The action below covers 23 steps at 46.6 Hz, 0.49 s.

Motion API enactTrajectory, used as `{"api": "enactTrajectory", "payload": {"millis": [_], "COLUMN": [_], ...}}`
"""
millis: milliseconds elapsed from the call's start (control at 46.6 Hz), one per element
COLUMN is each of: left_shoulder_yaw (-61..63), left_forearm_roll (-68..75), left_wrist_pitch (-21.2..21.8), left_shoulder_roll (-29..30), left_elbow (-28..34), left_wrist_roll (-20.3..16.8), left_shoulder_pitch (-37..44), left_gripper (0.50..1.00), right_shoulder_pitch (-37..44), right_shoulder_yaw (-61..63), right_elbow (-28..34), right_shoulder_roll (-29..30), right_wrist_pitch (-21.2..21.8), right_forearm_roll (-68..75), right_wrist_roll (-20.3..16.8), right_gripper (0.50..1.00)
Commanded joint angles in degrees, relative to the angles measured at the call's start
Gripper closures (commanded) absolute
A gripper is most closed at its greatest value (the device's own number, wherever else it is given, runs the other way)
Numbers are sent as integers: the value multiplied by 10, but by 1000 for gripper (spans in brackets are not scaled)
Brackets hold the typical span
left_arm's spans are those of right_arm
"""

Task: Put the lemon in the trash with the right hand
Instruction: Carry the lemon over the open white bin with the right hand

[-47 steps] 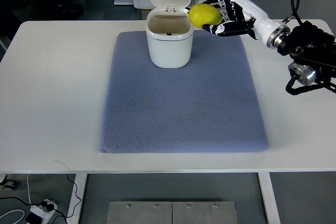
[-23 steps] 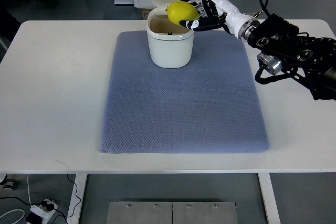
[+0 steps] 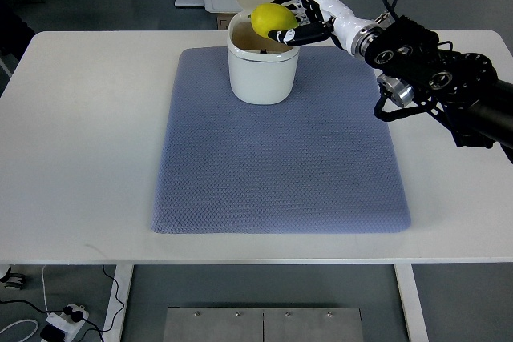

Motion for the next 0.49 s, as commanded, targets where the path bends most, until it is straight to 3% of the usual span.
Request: {"api": "enactTrajectory", "payload": {"millis": [0, 214, 300, 472], "left_shoulder_yaw": [0, 0, 0, 0], "left_forearm_roll": [0, 0, 0, 0], "left_wrist_pitch": [0, 0, 1, 0], "left_shoulder_roll": [0, 0, 0, 0], "left_elbow": [0, 0, 0, 0], "left_wrist_roll": [0, 0, 0, 1], "left_shoulder_pitch": [-1, -1, -1, -1], "left_gripper": [500, 500, 500, 500], "right_shoulder_pitch": [-1, 0, 0, 3], "right_shoulder_yaw": [0, 4, 5, 6], "right_elbow": [-1, -1, -1, 0], "right_shoulder_roll": [0, 0, 0, 0], "right_wrist_pitch": [0, -1, -2, -2], "right_forearm_roll": [0, -1, -1, -1], "right_wrist_roll": [-3, -14, -14, -16], "right_gripper": [967, 825, 722, 651]}}
